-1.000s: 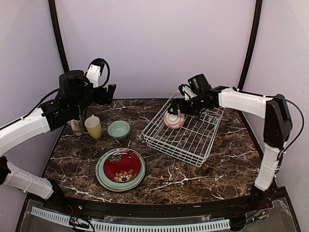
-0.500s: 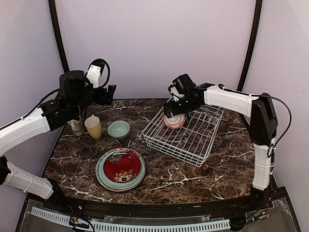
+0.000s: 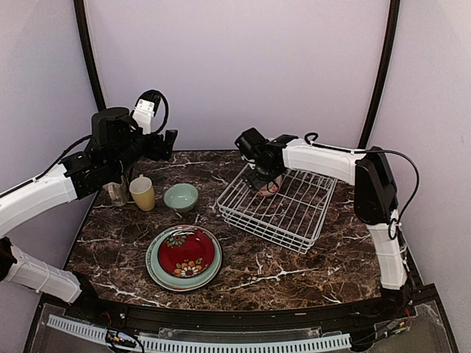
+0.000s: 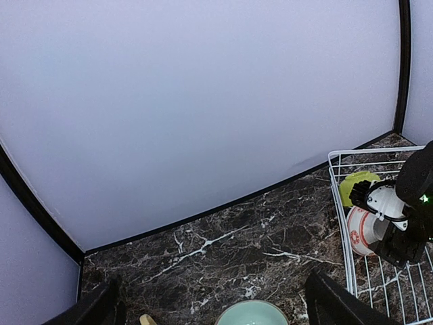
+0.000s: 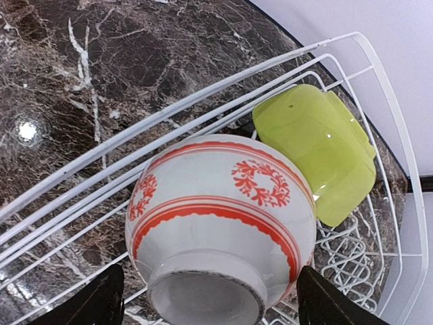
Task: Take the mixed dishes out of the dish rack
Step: Grab the bowl from the dish rack.
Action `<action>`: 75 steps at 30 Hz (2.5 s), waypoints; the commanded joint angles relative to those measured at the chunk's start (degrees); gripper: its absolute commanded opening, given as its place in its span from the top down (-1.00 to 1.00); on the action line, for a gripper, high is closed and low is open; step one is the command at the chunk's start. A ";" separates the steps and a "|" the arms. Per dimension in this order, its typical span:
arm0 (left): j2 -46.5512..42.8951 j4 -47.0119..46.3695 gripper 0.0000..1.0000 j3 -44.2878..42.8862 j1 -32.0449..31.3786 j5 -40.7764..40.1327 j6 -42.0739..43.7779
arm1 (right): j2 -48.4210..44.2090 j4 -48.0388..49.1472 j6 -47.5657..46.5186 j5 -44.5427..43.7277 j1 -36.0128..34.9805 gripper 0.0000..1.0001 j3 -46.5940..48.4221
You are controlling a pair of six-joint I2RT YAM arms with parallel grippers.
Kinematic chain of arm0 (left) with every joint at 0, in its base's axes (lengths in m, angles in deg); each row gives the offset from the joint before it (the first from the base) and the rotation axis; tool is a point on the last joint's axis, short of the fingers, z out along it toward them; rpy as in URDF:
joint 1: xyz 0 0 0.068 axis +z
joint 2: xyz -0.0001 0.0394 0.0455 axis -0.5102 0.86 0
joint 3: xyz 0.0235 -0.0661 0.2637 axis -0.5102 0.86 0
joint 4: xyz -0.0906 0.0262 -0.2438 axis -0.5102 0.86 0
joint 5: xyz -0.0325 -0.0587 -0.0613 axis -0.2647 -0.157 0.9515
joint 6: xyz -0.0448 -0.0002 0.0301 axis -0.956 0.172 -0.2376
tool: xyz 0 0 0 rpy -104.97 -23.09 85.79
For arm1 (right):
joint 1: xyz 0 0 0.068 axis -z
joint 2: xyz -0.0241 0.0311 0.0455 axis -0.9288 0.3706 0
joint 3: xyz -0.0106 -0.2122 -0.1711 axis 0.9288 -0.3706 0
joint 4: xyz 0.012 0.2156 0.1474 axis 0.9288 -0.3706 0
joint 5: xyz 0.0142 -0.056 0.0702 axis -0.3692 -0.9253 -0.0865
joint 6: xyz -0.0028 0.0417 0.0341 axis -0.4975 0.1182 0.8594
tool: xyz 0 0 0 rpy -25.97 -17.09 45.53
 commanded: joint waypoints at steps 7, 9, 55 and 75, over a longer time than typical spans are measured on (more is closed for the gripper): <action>-0.43 0.60 -0.82 -1.58 0.23 -0.35 -0.18 | 3.34 -1.42 -3.04 -8.16 -1.55 -0.52 3.57; -0.43 0.60 -0.82 -1.63 0.22 -0.33 -0.17 | 3.67 -1.45 -3.11 -8.40 -1.66 -0.44 3.81; -0.25 2.46 -0.81 -2.85 0.22 2.56 -2.21 | -15.57 10.03 8.52 10.51 0.03 0.17 -15.78; 6.13 8.78 -0.82 -7.65 0.26 13.49 -6.77 | -26.52 24.57 21.28 37.27 11.55 0.20 -32.96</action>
